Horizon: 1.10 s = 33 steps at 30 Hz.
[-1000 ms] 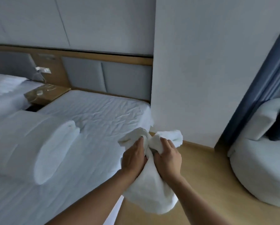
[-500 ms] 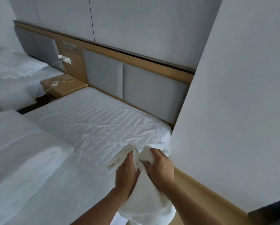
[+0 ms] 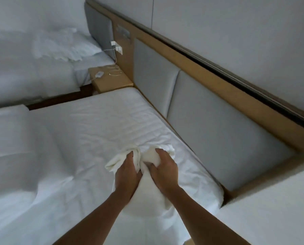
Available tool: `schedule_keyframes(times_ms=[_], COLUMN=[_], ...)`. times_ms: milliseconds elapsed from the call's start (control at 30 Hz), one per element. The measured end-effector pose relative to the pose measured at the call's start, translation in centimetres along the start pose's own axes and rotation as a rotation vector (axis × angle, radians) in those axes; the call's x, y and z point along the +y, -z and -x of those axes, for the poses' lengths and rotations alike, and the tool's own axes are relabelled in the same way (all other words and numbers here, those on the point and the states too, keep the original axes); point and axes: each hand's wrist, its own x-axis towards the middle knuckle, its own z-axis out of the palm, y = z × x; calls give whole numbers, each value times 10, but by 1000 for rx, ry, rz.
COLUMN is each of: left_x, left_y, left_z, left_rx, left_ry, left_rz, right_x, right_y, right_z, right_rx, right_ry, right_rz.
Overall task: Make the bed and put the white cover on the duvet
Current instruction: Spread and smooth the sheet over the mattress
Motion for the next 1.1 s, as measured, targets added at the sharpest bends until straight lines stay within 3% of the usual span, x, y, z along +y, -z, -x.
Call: schedule_keyframes(times_ms=[67,167,300,367,467,567,700,900,1033,1100], left_x=[17,36,14,-30,-109,-174,-224,-228,-214,-209], left_y=[-15,-31,-66,-89,-124,-157,-193,-211,-215,-212], left_z=[-57,-127,-213,-245,-270,-281,-292,-287,-263,-259], left_rx=[135,397,604,531,271,103,133,273,586,665], left_ry=[-28,42,370,583,823,905,902,840,471,327], left_rz=[-127,-78,84,41,-114,-172,-340,-437,-469,-352], right_x=[11,26,63,103,180,245,288,291,282,268], right_y=[-9,-27,-68,-100,-153,-195,-239,-250,-222,-208], right_z=[-68,-155,-247,-280,-307,-310,-310,-312,-302,-303], right_rx=[-67,-87,-44,-66,-278,-415,-336,-305,-123,-116], right_ry=[8,9,-99,-281,-546,-605,-486,-503,-241,-184], right_rz=[-96,-223,-252,-160,132,455,611,641,649,423])
